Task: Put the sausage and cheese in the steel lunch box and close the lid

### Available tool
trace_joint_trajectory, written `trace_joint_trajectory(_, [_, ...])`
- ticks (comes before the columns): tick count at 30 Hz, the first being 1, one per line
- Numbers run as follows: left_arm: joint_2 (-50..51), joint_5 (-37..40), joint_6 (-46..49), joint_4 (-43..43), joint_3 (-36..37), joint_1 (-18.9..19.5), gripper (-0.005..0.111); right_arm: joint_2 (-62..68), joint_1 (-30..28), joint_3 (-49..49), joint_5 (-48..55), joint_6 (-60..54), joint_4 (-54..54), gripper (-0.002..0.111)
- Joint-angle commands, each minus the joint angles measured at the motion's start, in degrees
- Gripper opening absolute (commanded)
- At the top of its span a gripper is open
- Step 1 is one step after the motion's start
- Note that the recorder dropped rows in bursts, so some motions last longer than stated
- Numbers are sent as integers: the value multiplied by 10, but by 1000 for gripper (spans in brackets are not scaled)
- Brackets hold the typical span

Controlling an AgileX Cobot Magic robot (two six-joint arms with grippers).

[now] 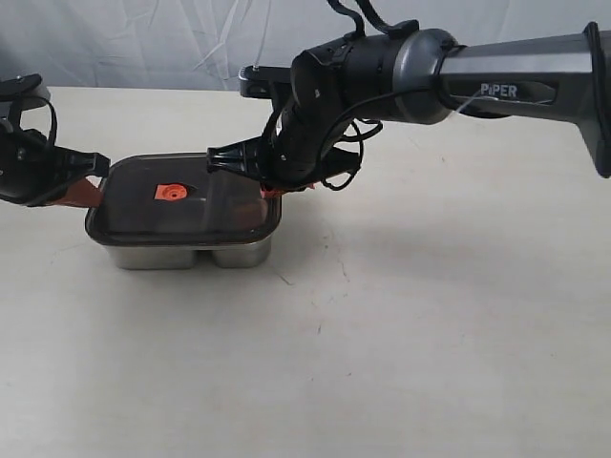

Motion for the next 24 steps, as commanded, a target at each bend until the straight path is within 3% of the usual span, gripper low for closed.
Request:
trace_joint_trajectory(1, [49, -2, -6, 17, 0, -23, 0, 24, 0, 2, 10, -21, 32, -1])
trace_joint_trajectory(12, [73, -19, -1, 14, 0, -36, 0, 42, 0, 2, 10, -36, 54, -1])
trace_joint_trajectory(16, [30, -48, 0, 11, 0, -36, 0, -2, 0, 2, -51, -30, 8, -1])
trace_joint_trajectory(24, [-86, -46, 0, 11, 0, -36, 0, -72, -15, 2, -41, 24, -82, -1])
